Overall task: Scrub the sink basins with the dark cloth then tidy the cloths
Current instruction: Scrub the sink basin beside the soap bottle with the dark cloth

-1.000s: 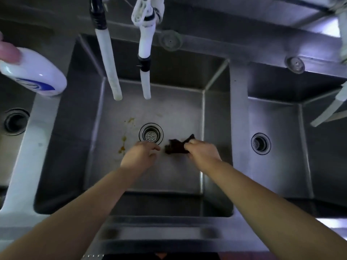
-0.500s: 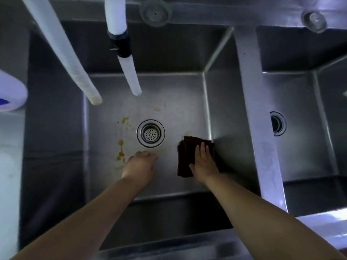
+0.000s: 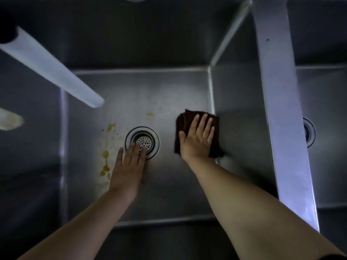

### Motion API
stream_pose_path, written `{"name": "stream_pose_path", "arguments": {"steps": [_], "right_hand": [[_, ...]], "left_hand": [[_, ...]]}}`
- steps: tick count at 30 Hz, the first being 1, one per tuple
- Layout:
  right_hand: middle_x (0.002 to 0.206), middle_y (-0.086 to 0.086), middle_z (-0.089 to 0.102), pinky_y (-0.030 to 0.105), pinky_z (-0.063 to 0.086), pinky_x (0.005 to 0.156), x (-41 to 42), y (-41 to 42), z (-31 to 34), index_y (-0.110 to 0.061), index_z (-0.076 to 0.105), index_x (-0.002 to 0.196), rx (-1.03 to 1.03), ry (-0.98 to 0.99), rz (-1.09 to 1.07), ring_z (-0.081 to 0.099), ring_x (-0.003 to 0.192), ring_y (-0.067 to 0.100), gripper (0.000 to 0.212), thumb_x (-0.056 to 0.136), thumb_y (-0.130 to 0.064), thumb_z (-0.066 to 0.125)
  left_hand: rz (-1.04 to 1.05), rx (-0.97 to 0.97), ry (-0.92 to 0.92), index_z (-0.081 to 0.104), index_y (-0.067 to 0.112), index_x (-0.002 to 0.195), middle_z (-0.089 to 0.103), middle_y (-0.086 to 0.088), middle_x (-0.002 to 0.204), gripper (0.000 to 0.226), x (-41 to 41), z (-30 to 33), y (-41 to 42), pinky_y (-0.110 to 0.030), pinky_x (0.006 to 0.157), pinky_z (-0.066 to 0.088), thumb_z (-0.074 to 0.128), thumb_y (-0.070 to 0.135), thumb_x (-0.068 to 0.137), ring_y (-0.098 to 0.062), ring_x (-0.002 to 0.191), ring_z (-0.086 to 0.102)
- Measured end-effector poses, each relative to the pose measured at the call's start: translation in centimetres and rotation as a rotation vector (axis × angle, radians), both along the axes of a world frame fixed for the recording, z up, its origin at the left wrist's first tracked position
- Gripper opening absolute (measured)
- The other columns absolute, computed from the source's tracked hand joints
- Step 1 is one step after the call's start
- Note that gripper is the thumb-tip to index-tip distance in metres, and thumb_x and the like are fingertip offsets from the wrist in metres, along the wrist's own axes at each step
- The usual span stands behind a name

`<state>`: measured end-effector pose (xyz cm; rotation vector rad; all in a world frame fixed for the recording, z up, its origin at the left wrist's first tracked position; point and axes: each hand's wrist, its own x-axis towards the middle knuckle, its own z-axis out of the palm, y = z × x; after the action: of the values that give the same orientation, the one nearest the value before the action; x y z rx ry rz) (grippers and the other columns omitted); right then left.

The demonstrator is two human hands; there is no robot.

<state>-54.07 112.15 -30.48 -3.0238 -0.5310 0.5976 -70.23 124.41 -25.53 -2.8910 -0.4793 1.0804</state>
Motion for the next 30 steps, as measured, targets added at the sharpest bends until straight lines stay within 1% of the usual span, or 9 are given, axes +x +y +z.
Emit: {"name": "stream_pose_path", "arguments": {"steps": [2, 4, 11, 14, 17, 23, 25, 28, 30], "right_hand": [[0.157, 0.018, -0.009, 0.038, -0.022, 0.111, 2.4, 1.2, -0.4, -0.008, -0.006, 0.15, 0.002, -0.03, 0.033, -0.012, 0.145, 0.032, 0.074, 0.097, -0.047, 0.027], [0.157, 0.017, -0.009, 0.039, -0.019, 0.112, 5.2, 2.6, -0.8, -0.008, -0.005, 0.15, -0.001, -0.062, 0.066, -0.013, 0.145, 0.031, 0.073, 0.098, -0.048, 0.027], [0.157, 0.02, -0.007, 0.041, -0.01, 0.116, 12.6, 7.5, -1.5, -0.005, -0.003, 0.15, 0.009, -0.128, 0.118, -0.009, 0.145, 0.033, 0.074, 0.098, -0.049, 0.025], [0.157, 0.02, -0.007, 0.041, -0.009, 0.117, 13.2, 7.8, -1.8, -0.005, -0.002, 0.15, 0.002, -0.16, 0.147, -0.009, 0.145, 0.033, 0.074, 0.097, -0.05, 0.025], [0.157, 0.02, -0.008, 0.041, -0.009, 0.118, 13.0, 7.6, -1.6, -0.006, -0.003, 0.15, 0.006, -0.162, 0.166, -0.01, 0.145, 0.033, 0.074, 0.097, -0.05, 0.025], [0.158, 0.016, -0.006, 0.041, -0.007, 0.118, 6.9, 4.2, -0.9, -0.01, 0.0, 0.151, 0.0, -0.124, 0.24, -0.008, 0.145, 0.031, 0.073, 0.095, -0.049, 0.027], [0.158, 0.017, 0.002, 0.042, -0.004, 0.118, 2.9, 2.3, -0.7, -0.009, 0.008, 0.151, 0.036, -0.095, 0.258, -0.002, 0.146, 0.032, 0.073, 0.094, -0.048, 0.031], [0.155, 0.021, 0.017, 0.046, 0.007, 0.117, -4.2, -1.4, -0.5, -0.005, 0.021, 0.148, 0.056, -0.047, 0.3, 0.014, 0.144, 0.036, 0.072, 0.09, -0.046, 0.032], [0.153, 0.022, 0.021, 0.048, 0.012, 0.115, -7.9, -3.8, -0.3, -0.005, 0.022, 0.148, 0.032, -0.01, 0.351, 0.018, 0.142, 0.037, 0.072, 0.089, -0.046, 0.032]], "left_hand": [[0.002, -0.019, 0.02, -0.033, 0.008, 0.134, -0.042, -0.011, 0.136, 0.108, 0.4, 0.1, 0.1, -0.044, 0.092, -0.038, 0.057, 0.045, 0.087, -0.027, 0.134, -0.034], [0.015, -0.035, 0.02, -0.033, 0.008, 0.135, -0.042, -0.01, 0.136, 0.11, 0.7, 0.0, 0.2, -0.042, 0.093, -0.037, 0.057, 0.047, 0.085, -0.025, 0.129, -0.037], [0.099, -0.05, 0.021, -0.038, 0.007, 0.132, -0.044, -0.016, 0.137, 0.116, 0.5, -0.6, 0.1, -0.04, 0.097, -0.036, 0.061, 0.044, 0.084, -0.029, 0.131, -0.038], [0.108, -0.001, 0.038, -0.037, 0.003, 0.13, -0.034, -0.021, 0.147, 0.116, 0.3, -0.5, 0.0, -0.044, 0.106, -0.028, 0.059, 0.048, 0.084, -0.034, 0.138, -0.03], [0.149, 0.026, 0.055, -0.033, -0.001, 0.13, -0.023, -0.024, 0.152, 0.118, 0.1, -0.2, 0.2, -0.045, 0.11, -0.018, 0.061, 0.051, 0.081, -0.035, 0.142, -0.02], [0.172, 0.025, 0.079, -0.017, -0.006, 0.143, -0.013, -0.025, 0.154, 0.118, 0.0, 0.2, 0.1, -0.045, 0.113, -0.013, 0.063, 0.052, 0.079, -0.035, 0.144, -0.011], [0.181, 0.025, 0.092, -0.015, -0.008, 0.143, -0.011, -0.026, 0.154, 0.121, 0.2, 0.3, 0.4, -0.045, 0.114, -0.012, 0.065, 0.055, 0.077, -0.035, 0.144, -0.01], [0.183, 0.011, 0.098, -0.013, -0.009, 0.144, -0.01, -0.027, 0.154, 0.121, 0.4, 0.4, 0.6, -0.044, 0.114, -0.012, 0.066, 0.054, 0.076, -0.036, 0.144, -0.009], [0.191, -0.003, 0.098, -0.013, -0.008, 0.144, -0.011, -0.027, 0.154, 0.121, 0.4, 0.5, 0.7, -0.044, 0.114, -0.011, 0.066, 0.053, 0.076, -0.036, 0.144, -0.009]]}}
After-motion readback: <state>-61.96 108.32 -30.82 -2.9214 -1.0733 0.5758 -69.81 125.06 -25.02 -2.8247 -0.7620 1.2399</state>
